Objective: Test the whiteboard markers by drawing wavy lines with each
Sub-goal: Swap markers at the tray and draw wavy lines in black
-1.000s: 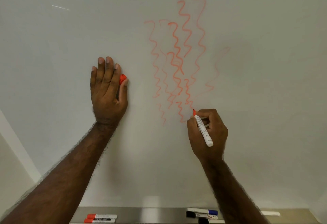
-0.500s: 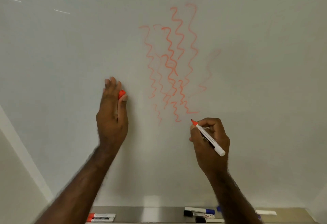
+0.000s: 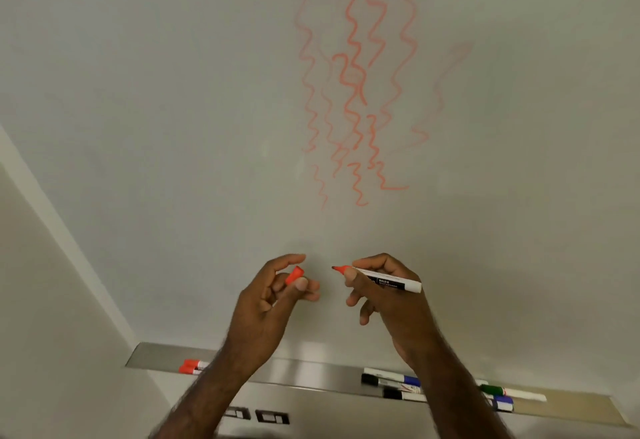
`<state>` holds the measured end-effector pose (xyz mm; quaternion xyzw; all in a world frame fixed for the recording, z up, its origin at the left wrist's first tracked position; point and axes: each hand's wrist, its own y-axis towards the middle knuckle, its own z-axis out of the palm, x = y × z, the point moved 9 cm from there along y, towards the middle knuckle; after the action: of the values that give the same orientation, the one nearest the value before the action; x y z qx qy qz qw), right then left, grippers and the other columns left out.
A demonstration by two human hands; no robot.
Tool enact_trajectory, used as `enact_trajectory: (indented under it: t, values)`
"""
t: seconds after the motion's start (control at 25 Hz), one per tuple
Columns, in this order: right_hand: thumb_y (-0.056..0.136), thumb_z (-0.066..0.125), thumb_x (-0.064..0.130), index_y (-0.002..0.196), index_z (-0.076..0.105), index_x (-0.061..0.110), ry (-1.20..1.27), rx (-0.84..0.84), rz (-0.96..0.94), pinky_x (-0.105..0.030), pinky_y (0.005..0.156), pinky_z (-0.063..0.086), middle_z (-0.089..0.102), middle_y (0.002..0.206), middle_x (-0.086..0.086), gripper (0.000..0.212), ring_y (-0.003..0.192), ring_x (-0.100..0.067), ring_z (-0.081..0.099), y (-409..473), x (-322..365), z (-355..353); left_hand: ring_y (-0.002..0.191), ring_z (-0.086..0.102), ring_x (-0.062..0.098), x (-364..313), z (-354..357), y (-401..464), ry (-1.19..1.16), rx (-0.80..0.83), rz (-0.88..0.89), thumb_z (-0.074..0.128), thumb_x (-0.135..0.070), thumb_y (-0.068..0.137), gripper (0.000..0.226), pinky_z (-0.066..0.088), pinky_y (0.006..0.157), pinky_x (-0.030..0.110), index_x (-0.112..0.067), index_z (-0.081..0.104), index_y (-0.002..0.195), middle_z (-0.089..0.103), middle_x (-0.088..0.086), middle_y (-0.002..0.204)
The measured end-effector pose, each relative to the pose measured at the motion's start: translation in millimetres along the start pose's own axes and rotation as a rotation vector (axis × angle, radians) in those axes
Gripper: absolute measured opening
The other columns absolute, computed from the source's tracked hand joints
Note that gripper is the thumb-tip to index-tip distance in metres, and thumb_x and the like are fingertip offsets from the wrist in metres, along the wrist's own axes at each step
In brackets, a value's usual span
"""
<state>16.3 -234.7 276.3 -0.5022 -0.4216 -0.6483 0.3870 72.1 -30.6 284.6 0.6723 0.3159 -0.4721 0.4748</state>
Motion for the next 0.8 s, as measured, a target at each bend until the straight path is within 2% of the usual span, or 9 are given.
enact_trajectory:
  t: [0.12,0.28,0.48,0.68,0.8]
  values:
    - [0.093,0.078,0.032,0.093,0.074,0.007,0.073,0.055,0.101,-0.033,0.048,0.050,0.074,0.088,-0.025,0.025,0.069,-0.035,0.069,-7.3,-22.3,2.5,0.088,0.080,0.028,18.7,9.6,-13.1,-0.045,0.043,-0.069,0.058,-0.014,0.105,0.020,0.059,0.087,0.026,-0.015,0.061,0.125,0.081,0.010,0.099]
    - [0.092,0.066,0.041,0.086,0.073,0.008,0.110,0.067,0.172,-0.033,0.048,0.048,0.071,0.080,-0.026,0.034,0.063,-0.037,0.066,-10.0,-42.3,-0.9,0.086,0.077,0.032,41.5,20.9,-23.3,-0.019,0.084,-0.088,0.054,-0.015,0.106,0.022,0.060,0.084,0.028,-0.012,0.069,0.122,0.077,0.010,0.103]
    - [0.093,0.067,0.040,0.082,0.071,0.013,0.084,0.117,0.221,-0.033,0.050,0.047,0.070,0.076,-0.023,0.030,0.063,-0.036,0.064,-9.1,-58.8,-2.3,0.082,0.073,0.030,57.2,36.8,-29.7,0.037,0.127,-0.088,0.056,-0.019,0.106,0.023,0.058,0.084,0.026,-0.016,0.073,0.122,0.070,0.012,0.099]
    - [0.096,0.068,0.040,0.079,0.067,0.014,0.077,0.169,0.281,-0.034,0.052,0.048,0.069,0.076,-0.024,0.031,0.064,-0.036,0.064,-12.3,-80.4,-2.8,0.080,0.072,0.028,67.1,56.2,-32.4,0.035,0.154,-0.122,0.056,-0.024,0.104,0.027,0.058,0.083,0.029,-0.016,0.074,0.123,0.073,0.011,0.094]
    - [0.102,0.065,0.037,0.078,0.066,0.014,0.088,0.172,0.323,-0.032,0.051,0.045,0.066,0.073,-0.023,0.033,0.058,-0.032,0.060,-13.4,-90.7,-5.2,0.077,0.072,0.026,72.8,61.3,-35.9,0.082,0.153,-0.134,0.055,-0.028,0.105,0.026,0.058,0.082,0.027,-0.024,0.076,0.120,0.073,0.009,0.087]
